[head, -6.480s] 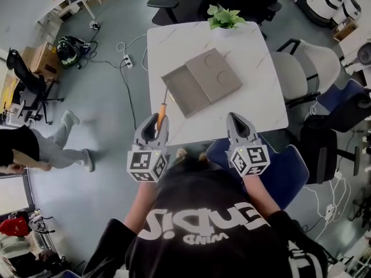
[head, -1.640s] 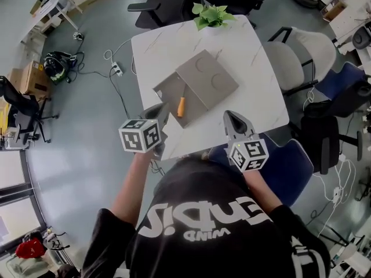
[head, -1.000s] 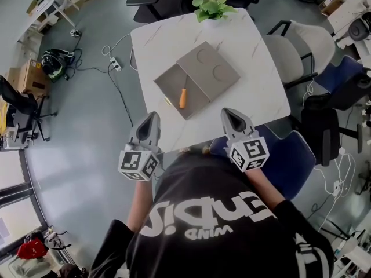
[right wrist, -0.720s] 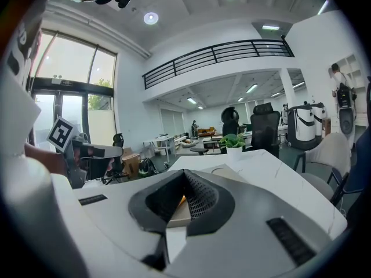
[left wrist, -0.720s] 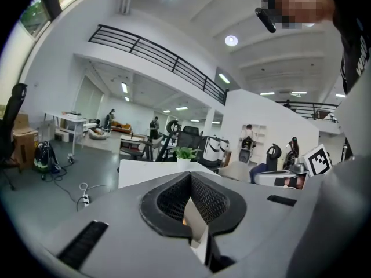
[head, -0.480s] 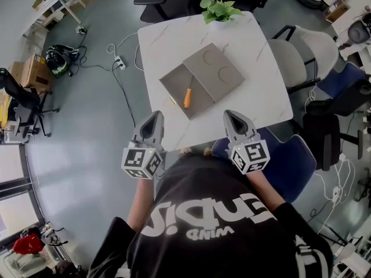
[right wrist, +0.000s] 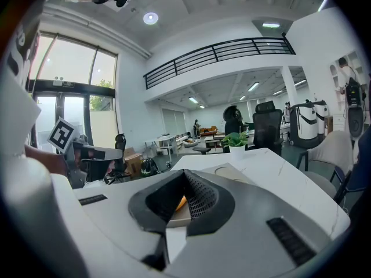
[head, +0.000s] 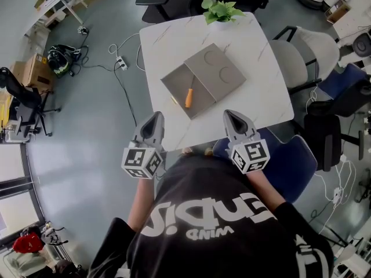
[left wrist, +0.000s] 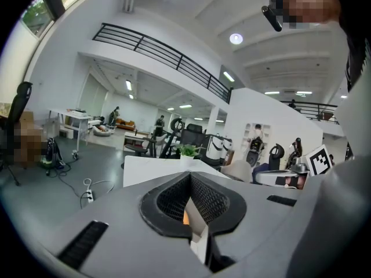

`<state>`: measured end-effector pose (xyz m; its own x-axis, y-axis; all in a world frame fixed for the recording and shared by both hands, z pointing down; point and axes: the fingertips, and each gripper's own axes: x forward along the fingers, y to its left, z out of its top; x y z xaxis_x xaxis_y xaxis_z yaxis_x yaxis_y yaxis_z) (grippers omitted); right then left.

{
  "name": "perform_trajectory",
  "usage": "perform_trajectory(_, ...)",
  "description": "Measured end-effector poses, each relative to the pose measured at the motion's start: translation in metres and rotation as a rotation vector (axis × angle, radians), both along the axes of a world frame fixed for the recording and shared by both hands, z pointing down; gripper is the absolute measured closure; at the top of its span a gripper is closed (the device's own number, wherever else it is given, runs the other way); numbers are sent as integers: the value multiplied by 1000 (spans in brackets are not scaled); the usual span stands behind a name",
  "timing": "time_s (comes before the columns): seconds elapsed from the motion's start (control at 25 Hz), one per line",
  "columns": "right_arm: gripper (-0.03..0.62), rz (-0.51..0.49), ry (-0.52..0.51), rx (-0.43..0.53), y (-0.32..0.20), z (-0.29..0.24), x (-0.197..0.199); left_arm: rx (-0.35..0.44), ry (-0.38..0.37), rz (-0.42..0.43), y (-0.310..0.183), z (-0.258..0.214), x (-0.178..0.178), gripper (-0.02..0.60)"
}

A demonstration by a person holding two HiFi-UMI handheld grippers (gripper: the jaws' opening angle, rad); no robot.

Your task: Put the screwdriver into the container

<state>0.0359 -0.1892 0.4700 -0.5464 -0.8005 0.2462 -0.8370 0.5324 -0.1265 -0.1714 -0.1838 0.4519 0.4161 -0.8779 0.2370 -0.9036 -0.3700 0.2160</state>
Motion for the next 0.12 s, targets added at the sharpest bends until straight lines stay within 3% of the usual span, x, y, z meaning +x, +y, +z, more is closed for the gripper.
perform_trajectory(0.12,582,0,-1,0,0,0,0,-4,-10,3,0,1,1,568)
